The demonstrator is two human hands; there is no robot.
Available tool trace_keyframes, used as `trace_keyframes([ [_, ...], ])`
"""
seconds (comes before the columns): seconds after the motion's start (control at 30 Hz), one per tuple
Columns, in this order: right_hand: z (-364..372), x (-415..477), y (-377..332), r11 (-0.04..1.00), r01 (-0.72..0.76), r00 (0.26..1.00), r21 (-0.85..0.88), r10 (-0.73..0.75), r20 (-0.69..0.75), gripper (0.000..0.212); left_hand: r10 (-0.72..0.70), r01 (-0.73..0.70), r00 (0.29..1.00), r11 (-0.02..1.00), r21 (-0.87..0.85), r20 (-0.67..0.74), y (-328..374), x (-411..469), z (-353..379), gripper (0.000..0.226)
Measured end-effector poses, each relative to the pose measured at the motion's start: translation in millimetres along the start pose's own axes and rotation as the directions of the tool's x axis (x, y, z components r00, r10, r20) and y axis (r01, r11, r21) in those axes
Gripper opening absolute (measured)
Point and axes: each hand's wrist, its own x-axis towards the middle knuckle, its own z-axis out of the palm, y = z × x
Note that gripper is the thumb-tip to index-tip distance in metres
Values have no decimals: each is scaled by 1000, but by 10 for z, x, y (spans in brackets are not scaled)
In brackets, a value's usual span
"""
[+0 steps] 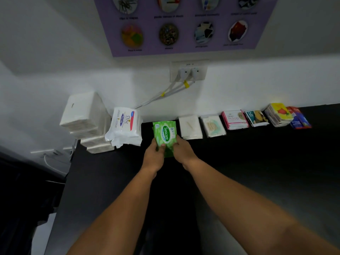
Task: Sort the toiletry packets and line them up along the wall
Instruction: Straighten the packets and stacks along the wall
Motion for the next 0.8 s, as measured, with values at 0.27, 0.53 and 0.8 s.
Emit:
trace_keyframes([
  [0.27, 53, 132, -274, 1000, 8, 998, 26, -7, -69, 37, 77, -77, 997, 995, 67, 4, 4, 365, -66, 32],
  [0.53, 72, 318, -375, 996, -63, 994, -55, 58, -88, 36, 102, -100, 994, 993, 58, -27, 30, 452, -50, 35],
  [0.8, 63, 377, -455, 957, -80, 993, -278, 53, -102, 37, 85, -77, 995, 988, 131, -50, 82, 348, -80, 28],
])
